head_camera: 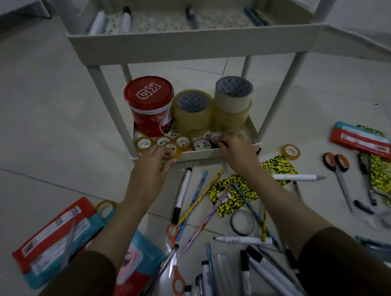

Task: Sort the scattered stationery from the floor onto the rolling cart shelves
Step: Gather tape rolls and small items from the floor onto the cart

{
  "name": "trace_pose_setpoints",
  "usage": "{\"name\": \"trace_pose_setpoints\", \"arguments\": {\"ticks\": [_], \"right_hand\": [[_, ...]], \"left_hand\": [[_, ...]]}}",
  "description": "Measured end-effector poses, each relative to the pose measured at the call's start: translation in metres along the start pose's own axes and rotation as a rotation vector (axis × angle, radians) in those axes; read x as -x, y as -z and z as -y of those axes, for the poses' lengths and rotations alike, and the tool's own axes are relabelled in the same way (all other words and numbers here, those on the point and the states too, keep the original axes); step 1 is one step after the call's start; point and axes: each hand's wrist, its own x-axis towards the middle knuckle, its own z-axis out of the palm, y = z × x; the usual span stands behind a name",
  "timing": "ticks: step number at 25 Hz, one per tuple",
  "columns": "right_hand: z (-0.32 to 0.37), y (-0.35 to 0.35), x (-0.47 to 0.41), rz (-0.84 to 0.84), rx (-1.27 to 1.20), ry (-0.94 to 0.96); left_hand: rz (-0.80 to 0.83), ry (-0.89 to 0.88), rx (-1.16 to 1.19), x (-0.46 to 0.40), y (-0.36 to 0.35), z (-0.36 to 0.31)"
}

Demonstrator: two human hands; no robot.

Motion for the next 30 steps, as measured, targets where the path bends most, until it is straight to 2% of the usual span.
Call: {"name": "trace_pose_setpoints", "arguments": {"ticks": [7,10,13,16,19,20,22,25,27,30], "right_hand": [[-0.011,-0.005,0.040,-0.230,-0.103,0.126],[-0.028,-0.005,0.064,-0.227,-0.037,0.137],[-0.053,0.001,0.076,-0.188,-0.021,0.066],[-0.074,0.007,0.078,-0.170,0.015,-0.054],[-0.092,0.007,0.072,-0.112,0.060,-0.191],[-0.097,0.008,0.069,-0.093,0.053,-0.234],[-0.107,0.009,0.063,-0.057,0.025,-0.309],[-0.122,0.010,0.053,0.052,0.010,-0.434],[-0.128,0.008,0.050,0.120,-0.029,-0.499],[-0.132,0.005,0.050,0.112,-0.042,-0.497]], "left_hand": [[0.000,0.032,-0.005,-0.038,-0.025,-0.008],[0.085,0.063,-0.042,-0.048,-0.039,-0.011],[0.144,0.094,-0.073,-0.047,-0.049,-0.015],[0.080,0.089,-0.168,-0.041,-0.054,-0.018],[-0.071,-0.039,-0.122,-0.016,-0.056,-0.032],[-0.069,-0.114,-0.079,-0.006,-0.059,-0.039],[0.067,-0.226,-0.020,0.009,-0.067,-0.048],[0.298,-0.201,-0.045,0.021,-0.082,-0.045],[0.349,-0.145,-0.072,0.027,-0.085,-0.038],[0.396,-0.128,-0.114,0.029,-0.084,-0.030]]}}
